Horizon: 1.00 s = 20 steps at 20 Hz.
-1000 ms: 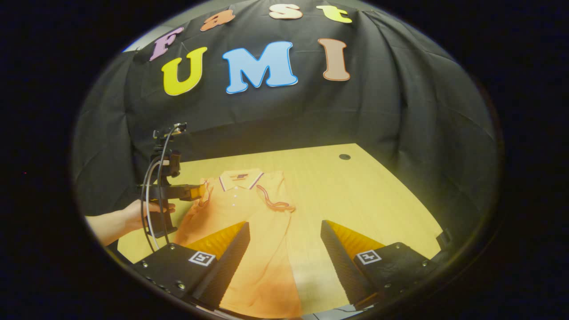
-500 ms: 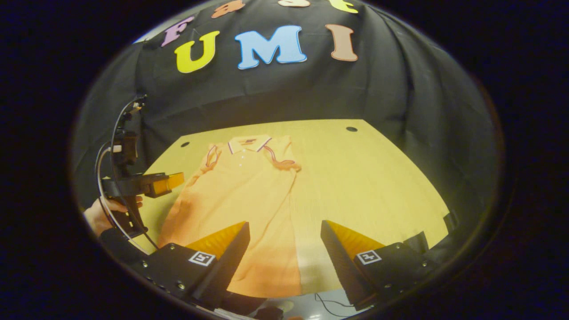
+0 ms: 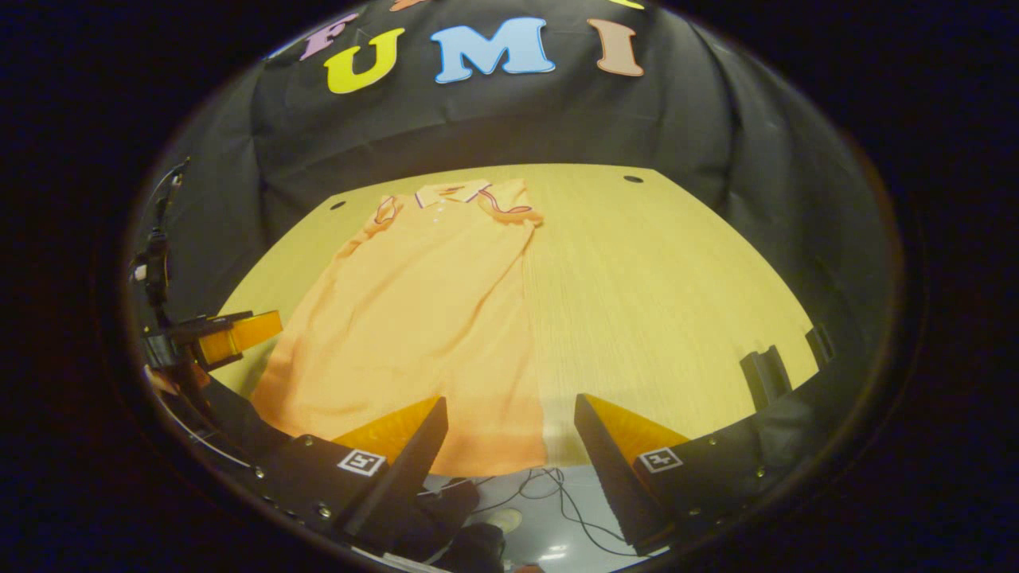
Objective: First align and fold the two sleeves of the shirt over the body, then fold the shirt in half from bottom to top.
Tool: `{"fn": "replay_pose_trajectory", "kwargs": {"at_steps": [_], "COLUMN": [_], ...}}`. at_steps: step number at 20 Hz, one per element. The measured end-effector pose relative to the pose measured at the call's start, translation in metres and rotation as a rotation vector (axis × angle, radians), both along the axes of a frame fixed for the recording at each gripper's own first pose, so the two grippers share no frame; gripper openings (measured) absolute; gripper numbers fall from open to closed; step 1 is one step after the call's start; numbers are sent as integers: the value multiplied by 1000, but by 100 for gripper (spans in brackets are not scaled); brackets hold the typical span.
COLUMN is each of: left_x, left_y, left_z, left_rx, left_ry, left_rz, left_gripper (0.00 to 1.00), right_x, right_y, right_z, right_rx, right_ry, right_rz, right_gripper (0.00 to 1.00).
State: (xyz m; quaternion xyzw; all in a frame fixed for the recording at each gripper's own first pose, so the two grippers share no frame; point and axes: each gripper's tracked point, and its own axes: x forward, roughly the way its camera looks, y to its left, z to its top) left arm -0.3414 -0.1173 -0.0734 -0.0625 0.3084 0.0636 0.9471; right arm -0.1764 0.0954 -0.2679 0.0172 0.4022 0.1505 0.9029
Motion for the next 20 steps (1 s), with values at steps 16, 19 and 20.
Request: {"fn": "replay_pose_trajectory", "kwargs": {"at_steps": [16,19,20], "left_x": [-73,-69,-68], "left_y": [-22,-23,-24], "left_z": [-51,-49,-47], "left_rx": [26,36,33], "left_ry": [80,70,62], "left_rz": [-1,-2,0], "left_gripper": [95,93,95], "right_x": [-10,-8,-8], "right_y": [-5,-2,-1], "right_z": [-37,-37,-36], "right_rx": [-53,-79,-78], "right_ry": [72,56,52], "right_rz": [-2,24,30], "right_gripper": [100,99,100]}}
